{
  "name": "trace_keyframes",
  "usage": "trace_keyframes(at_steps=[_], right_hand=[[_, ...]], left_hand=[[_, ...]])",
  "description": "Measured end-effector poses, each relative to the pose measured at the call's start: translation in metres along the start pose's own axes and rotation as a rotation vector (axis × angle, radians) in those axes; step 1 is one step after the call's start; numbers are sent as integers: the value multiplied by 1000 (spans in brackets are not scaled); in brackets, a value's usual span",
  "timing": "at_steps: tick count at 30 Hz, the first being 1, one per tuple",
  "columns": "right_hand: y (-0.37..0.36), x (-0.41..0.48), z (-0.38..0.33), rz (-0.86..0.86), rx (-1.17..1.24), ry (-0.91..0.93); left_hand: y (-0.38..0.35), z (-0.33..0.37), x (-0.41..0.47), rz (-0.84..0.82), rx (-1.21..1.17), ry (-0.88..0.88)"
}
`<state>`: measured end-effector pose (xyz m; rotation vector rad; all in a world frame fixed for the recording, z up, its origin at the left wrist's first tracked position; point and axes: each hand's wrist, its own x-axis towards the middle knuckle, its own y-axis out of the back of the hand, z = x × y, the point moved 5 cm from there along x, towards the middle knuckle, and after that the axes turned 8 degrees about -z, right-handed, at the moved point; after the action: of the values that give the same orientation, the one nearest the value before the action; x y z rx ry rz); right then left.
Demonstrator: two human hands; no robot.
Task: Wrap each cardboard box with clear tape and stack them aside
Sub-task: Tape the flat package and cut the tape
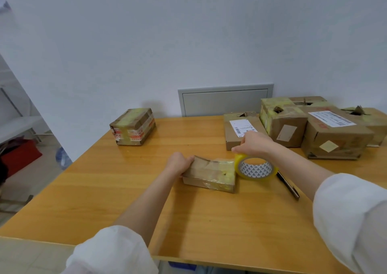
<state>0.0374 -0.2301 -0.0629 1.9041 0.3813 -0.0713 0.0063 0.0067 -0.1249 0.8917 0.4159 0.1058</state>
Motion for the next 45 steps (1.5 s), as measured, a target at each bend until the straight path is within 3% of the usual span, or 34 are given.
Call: trace_keyframes(at_steps=[4,8,18,37,45], right_hand=[[4,-5,11,-6,140,14],[2,-11,5,4,124,60],[5,-15,-17,-5,245,200],[21,-15,-32,31,215,174],[21,-19,-20,63,208,172]], left_hand=[[-5,2,-5,-43,-204,31],[-5,5,-7,-58,-225,16],[31,-9,-8,246,-302,-22],[44,-6,-23,462,-135,12],[47,-8,-14,371,-356,-87]])
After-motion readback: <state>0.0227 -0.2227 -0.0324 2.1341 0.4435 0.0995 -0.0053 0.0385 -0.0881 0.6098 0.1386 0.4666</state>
